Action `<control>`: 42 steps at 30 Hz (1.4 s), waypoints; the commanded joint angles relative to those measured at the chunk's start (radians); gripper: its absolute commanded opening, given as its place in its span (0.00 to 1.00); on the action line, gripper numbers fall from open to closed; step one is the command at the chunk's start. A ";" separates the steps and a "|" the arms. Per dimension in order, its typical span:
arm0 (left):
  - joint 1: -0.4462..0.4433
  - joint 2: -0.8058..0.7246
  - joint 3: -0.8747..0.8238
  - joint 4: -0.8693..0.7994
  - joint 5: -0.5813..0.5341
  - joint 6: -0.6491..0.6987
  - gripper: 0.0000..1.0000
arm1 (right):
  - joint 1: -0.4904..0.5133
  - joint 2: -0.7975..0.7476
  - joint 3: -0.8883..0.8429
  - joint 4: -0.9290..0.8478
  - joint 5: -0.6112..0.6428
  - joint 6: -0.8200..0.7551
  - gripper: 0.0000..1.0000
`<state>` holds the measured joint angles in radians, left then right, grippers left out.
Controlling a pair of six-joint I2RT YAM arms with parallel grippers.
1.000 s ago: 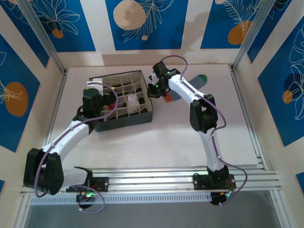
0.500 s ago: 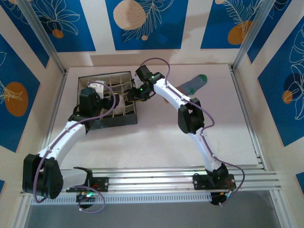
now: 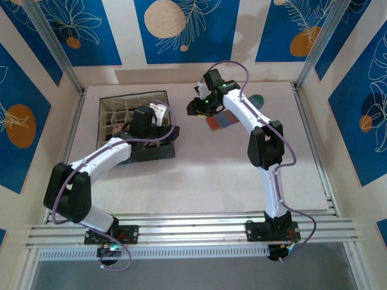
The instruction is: Roll the socks
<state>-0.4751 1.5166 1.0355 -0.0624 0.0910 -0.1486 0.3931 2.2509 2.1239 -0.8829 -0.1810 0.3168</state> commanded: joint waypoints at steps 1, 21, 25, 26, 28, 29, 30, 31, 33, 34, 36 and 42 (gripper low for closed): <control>-0.045 0.053 0.064 -0.049 -0.032 0.022 0.84 | -0.059 0.051 0.010 -0.069 0.041 -0.035 0.43; -0.071 0.094 0.002 0.007 -0.102 -0.031 0.73 | -0.016 0.195 -0.079 -0.120 0.118 -0.176 0.33; -0.071 0.058 -0.037 0.008 -0.091 0.001 0.70 | 0.050 0.050 -0.328 -0.011 0.114 -0.196 0.34; -0.071 0.044 -0.049 0.002 -0.077 0.012 0.70 | 0.066 0.013 -0.392 0.014 0.120 -0.200 0.36; -0.072 0.007 -0.080 -0.005 -0.015 0.053 0.70 | 0.096 -0.048 -0.504 0.063 0.147 -0.211 0.42; -0.071 -0.019 -0.102 0.001 0.008 0.063 0.70 | 0.113 -0.074 -0.556 0.082 0.174 -0.217 0.45; -0.072 -0.042 -0.125 0.011 0.019 0.063 0.70 | 0.125 -0.090 -0.592 0.092 0.187 -0.223 0.46; -0.071 -0.070 -0.150 0.022 0.027 0.063 0.70 | 0.138 -0.106 -0.627 0.098 0.191 -0.225 0.47; -0.072 -0.115 -0.196 0.029 0.030 0.056 0.70 | 0.156 -0.137 -0.682 0.113 0.199 -0.223 0.49; -0.071 -0.138 -0.212 0.027 0.029 0.048 0.70 | 0.168 -0.152 -0.713 0.124 0.214 -0.221 0.50; -0.072 -0.175 -0.244 0.015 0.035 0.033 0.69 | 0.198 -0.171 -0.753 0.135 0.260 -0.220 0.50; -0.073 -0.300 -0.363 0.026 0.090 0.006 0.67 | 0.283 -0.200 -0.848 0.167 0.315 -0.186 0.34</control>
<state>-0.5438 1.2678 0.7185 -0.0456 0.1246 -0.1295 0.6308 2.0006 1.3724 -0.6453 0.1246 0.1070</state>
